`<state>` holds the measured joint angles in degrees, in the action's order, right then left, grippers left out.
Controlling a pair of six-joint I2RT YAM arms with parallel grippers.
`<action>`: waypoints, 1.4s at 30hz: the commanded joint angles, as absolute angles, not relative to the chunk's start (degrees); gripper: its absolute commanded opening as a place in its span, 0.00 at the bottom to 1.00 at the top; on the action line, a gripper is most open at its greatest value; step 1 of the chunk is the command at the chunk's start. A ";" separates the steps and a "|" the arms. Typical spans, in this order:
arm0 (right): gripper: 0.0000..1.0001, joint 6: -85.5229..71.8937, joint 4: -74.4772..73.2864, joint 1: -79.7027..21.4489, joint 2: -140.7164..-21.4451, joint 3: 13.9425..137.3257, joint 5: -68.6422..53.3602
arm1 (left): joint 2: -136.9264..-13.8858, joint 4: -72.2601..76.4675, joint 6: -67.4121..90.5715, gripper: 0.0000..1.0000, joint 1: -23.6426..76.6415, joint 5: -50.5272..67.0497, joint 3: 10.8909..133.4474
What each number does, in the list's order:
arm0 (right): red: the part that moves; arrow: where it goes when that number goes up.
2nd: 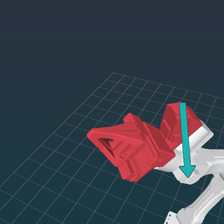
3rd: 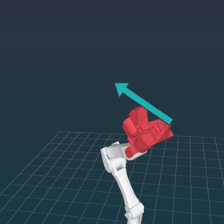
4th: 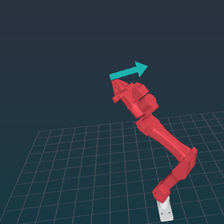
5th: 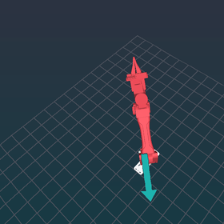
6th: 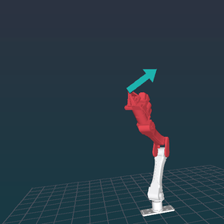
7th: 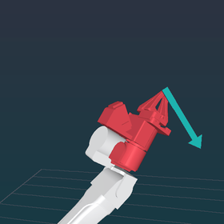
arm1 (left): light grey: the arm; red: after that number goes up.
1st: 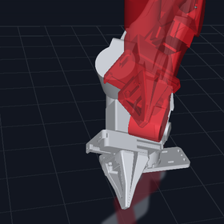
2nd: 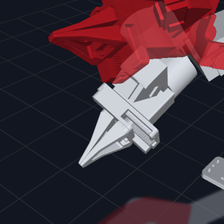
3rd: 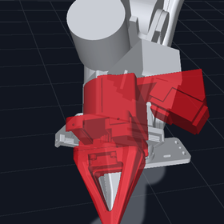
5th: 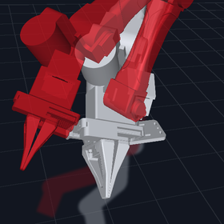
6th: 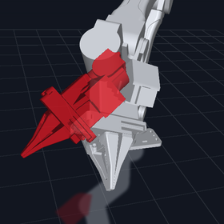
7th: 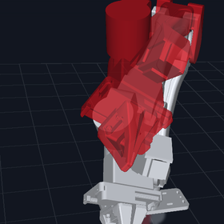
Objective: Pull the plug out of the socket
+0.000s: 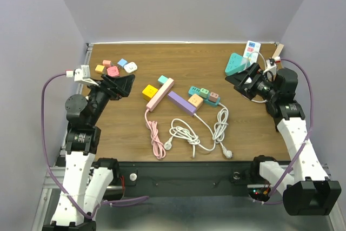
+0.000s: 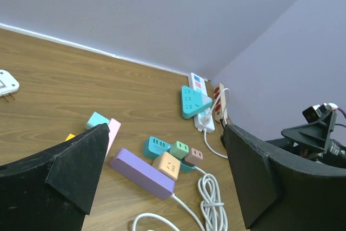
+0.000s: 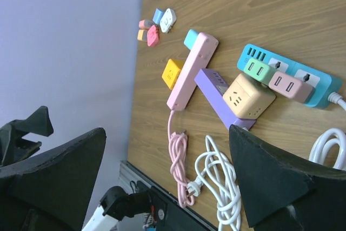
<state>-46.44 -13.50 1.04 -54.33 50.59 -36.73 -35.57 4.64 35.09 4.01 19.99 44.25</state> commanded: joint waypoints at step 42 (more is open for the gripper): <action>1.00 -55.27 -31.55 -40.33 -103.35 86.29 -0.36 | -53.89 -24.68 32.17 0.80 13.45 -4.65 60.03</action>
